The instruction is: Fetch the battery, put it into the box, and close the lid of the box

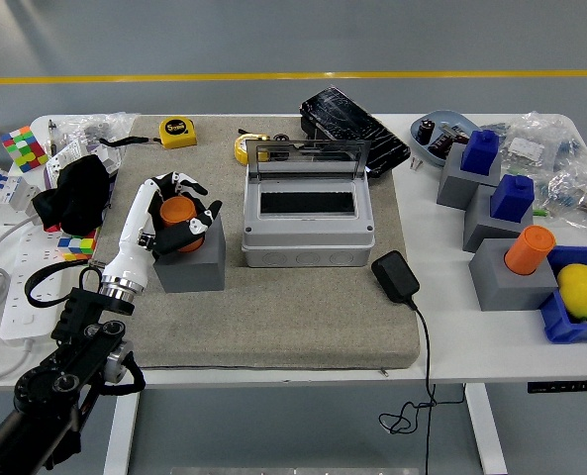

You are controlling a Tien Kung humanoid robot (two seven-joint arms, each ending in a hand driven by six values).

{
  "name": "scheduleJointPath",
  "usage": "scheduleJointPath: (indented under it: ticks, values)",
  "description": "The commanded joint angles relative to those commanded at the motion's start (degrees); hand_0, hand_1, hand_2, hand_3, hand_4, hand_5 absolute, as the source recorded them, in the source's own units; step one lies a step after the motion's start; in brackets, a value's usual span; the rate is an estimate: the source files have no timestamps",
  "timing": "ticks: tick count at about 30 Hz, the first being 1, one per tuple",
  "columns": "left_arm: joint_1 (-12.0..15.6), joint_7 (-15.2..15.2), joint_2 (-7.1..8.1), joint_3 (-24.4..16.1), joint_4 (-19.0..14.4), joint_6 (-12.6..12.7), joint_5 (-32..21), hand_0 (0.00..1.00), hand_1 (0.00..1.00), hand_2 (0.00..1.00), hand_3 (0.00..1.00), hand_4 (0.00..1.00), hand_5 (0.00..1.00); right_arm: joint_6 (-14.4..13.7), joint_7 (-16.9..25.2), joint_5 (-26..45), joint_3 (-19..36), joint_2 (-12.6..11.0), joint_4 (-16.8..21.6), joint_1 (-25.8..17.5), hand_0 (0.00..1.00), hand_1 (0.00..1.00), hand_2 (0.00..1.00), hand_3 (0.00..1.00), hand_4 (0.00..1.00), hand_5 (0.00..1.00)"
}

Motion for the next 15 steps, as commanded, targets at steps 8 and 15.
scheduleJointPath:
  ticks: [8,15]
  values:
    - [-0.51,0.0,0.0,0.77,0.35,0.16,-0.11,0.124,0.141,0.241,0.324,0.649,0.002,-0.03,0.1,0.06,-0.2,-0.01,0.0,-0.03,0.766,0.727,0.737,0.756,0.998,0.545]
    - [-0.63,0.0,0.0,2.14,-1.44,0.46,0.59,0.104,0.129,0.235,0.317,0.646,0.002,-0.2,0.16,-0.24,0.03,0.04,0.0,-0.2,0.767,0.726,0.738,0.756,0.998,0.546]
